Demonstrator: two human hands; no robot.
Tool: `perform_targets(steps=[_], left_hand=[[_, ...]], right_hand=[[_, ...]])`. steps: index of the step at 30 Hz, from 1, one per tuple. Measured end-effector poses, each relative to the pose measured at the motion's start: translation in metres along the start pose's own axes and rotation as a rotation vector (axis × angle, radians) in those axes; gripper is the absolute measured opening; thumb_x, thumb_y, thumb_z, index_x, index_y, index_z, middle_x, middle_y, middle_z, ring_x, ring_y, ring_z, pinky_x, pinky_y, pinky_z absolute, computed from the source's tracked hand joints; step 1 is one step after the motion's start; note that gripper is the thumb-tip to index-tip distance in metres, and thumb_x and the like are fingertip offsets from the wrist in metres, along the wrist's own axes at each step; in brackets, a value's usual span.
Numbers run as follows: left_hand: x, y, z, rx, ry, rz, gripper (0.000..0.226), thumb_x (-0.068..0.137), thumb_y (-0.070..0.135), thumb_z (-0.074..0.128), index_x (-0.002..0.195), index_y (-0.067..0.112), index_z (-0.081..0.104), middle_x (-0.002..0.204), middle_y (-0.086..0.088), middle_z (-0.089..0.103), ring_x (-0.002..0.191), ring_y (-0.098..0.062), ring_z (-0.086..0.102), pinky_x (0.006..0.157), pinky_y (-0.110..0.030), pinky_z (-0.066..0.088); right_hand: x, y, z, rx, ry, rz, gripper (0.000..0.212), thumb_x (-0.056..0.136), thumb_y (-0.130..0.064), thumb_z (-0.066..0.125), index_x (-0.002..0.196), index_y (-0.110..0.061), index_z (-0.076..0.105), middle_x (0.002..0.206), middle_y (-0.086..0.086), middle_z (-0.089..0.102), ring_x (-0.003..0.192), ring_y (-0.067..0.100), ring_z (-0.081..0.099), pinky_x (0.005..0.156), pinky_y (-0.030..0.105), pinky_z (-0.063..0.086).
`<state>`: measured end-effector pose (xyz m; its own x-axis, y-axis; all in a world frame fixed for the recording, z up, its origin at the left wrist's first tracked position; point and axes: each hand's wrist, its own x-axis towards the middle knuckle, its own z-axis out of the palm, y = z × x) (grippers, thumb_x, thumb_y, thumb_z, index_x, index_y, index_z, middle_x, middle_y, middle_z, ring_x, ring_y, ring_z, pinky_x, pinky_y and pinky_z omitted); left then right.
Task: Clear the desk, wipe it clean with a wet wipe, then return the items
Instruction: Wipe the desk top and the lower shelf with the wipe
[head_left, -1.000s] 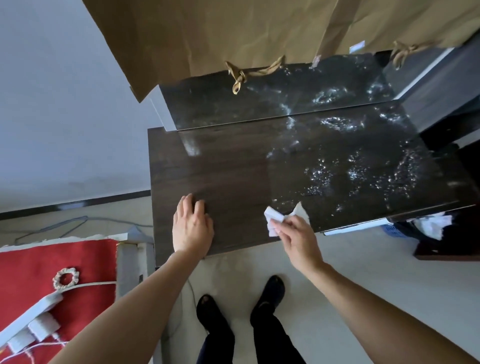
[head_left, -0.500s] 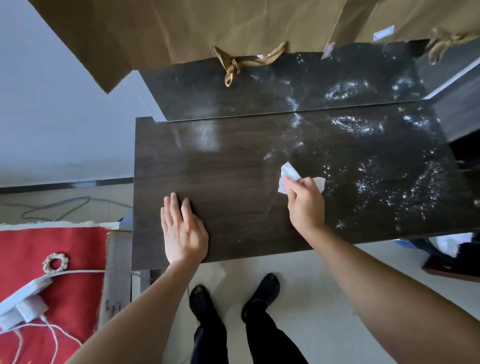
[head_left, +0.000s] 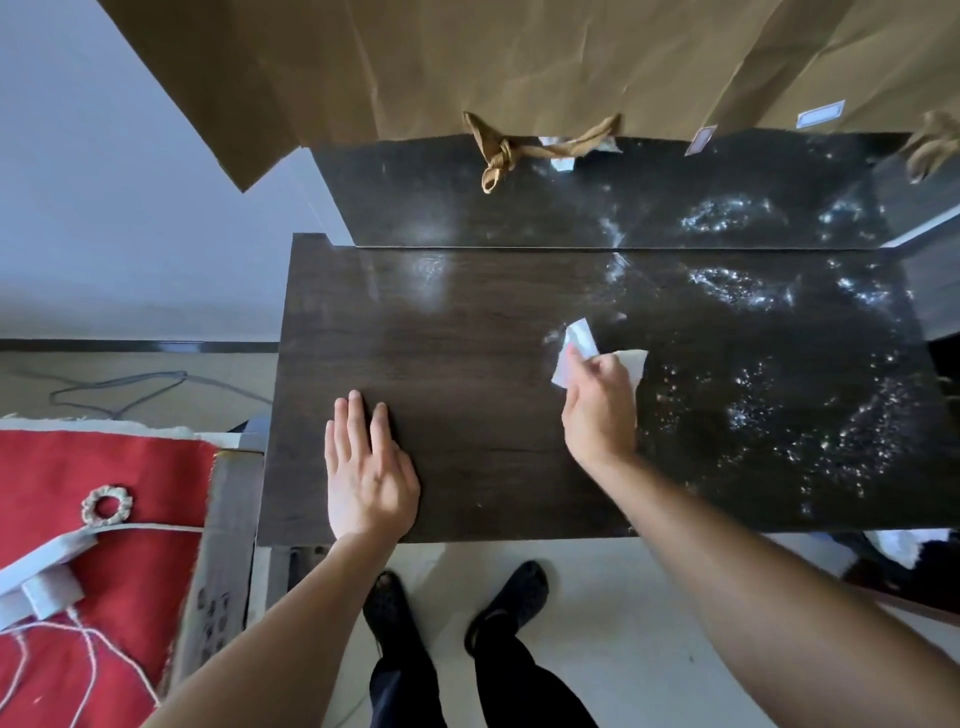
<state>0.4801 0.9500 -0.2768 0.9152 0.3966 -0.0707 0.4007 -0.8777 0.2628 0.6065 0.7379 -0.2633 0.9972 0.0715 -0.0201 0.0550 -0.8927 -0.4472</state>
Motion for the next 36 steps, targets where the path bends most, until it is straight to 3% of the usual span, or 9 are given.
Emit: perform_targets(steps=[3, 5, 11, 17, 21, 25, 27, 32, 36], left_hand=[[0.000, 0.001, -0.002, -0.001, 0.001, -0.005, 0.056, 0.087, 0.023, 0.026, 0.132, -0.002, 0.046, 0.149, -0.026, 0.031, 0.140, -0.041, 0.024, 0.115, -0.052, 0.021], [0.000, 0.002, -0.001, 0.001, -0.007, -0.001, 0.055, 0.087, 0.022, 0.028, 0.133, -0.002, 0.045, 0.149, -0.026, 0.031, 0.141, -0.041, 0.023, 0.115, -0.052, 0.021], [0.001, -0.003, 0.005, 0.011, 0.015, 0.014, 0.051, 0.088, 0.022, 0.032, 0.132, 0.000, 0.045, 0.149, -0.025, 0.031, 0.141, -0.040, 0.021, 0.116, -0.051, 0.020], [0.001, 0.000, 0.001, 0.017, -0.002, 0.006, 0.053, 0.087, 0.022, 0.032, 0.133, -0.002, 0.046, 0.149, -0.026, 0.030, 0.141, -0.040, 0.022, 0.115, -0.051, 0.021], [0.002, 0.002, 0.000, 0.022, -0.003, 0.002, 0.052, 0.088, 0.020, 0.033, 0.133, -0.001, 0.045, 0.150, -0.025, 0.029, 0.142, -0.039, 0.021, 0.116, -0.051, 0.021], [0.004, 0.001, 0.002, 0.037, 0.004, 0.003, 0.051, 0.087, 0.019, 0.034, 0.133, -0.001, 0.045, 0.149, -0.026, 0.030, 0.142, -0.040, 0.021, 0.116, -0.050, 0.020], [0.004, 0.003, 0.001, 0.038, -0.001, -0.001, 0.052, 0.087, 0.020, 0.032, 0.133, -0.001, 0.045, 0.149, -0.026, 0.029, 0.142, -0.040, 0.021, 0.116, -0.051, 0.021], [0.004, 0.002, 0.001, 0.029, -0.009, 0.000, 0.054, 0.087, 0.022, 0.030, 0.133, -0.001, 0.045, 0.150, -0.026, 0.029, 0.142, -0.040, 0.021, 0.115, -0.052, 0.022], [0.006, 0.000, 0.004, 0.032, -0.012, 0.005, 0.052, 0.088, 0.023, 0.030, 0.134, 0.001, 0.043, 0.151, -0.025, 0.027, 0.143, -0.039, 0.018, 0.116, -0.051, 0.020]], right_hand=[[-0.060, -0.024, 0.009, 0.060, -0.199, -0.373, 0.033, 0.083, -0.001, 0.055, 0.113, -0.009, 0.066, 0.084, 0.012, 0.056, 0.074, 0.028, 0.055, 0.061, 0.033, 0.045], [-0.038, -0.014, 0.002, 0.066, -0.241, -0.466, 0.037, 0.084, 0.002, 0.056, 0.118, -0.011, 0.065, 0.090, 0.013, 0.059, 0.079, 0.031, 0.057, 0.066, 0.035, 0.048], [0.081, 0.014, -0.003, -0.115, 0.023, 0.103, 0.047, 0.087, 0.002, 0.047, 0.132, -0.010, 0.051, 0.108, 0.022, 0.050, 0.098, 0.039, 0.050, 0.081, 0.042, 0.040], [0.013, -0.030, 0.018, -0.014, -0.245, -0.431, 0.046, 0.080, 0.007, 0.056, 0.123, -0.008, 0.060, 0.093, 0.016, 0.057, 0.083, 0.034, 0.054, 0.068, 0.039, 0.047], [0.101, 0.026, -0.014, -0.252, -0.062, -0.184, 0.041, 0.073, 0.009, 0.048, 0.112, -0.003, 0.057, 0.083, 0.021, 0.050, 0.083, 0.040, 0.052, 0.067, 0.045, 0.040], [0.151, 0.043, -0.016, -0.207, 0.073, 0.290, 0.030, 0.084, -0.001, 0.050, 0.114, 0.000, 0.053, 0.116, 0.027, 0.047, 0.107, 0.043, 0.047, 0.086, 0.043, 0.041], [0.143, 0.008, 0.004, -0.192, 0.052, 0.252, 0.039, 0.086, -0.004, 0.050, 0.125, 0.000, 0.048, 0.120, 0.025, 0.048, 0.109, 0.040, 0.047, 0.086, 0.042, 0.040], [0.122, -0.023, 0.018, -0.040, -0.128, -0.256, 0.043, 0.090, -0.003, 0.050, 0.133, -0.008, 0.052, 0.108, 0.019, 0.053, 0.102, 0.035, 0.049, 0.083, 0.042, 0.042], [0.146, 0.039, -0.016, 0.054, 0.135, 0.075, 0.025, 0.090, -0.009, 0.053, 0.108, -0.008, 0.070, 0.099, 0.023, 0.059, 0.094, 0.039, 0.055, 0.079, 0.037, 0.040]])
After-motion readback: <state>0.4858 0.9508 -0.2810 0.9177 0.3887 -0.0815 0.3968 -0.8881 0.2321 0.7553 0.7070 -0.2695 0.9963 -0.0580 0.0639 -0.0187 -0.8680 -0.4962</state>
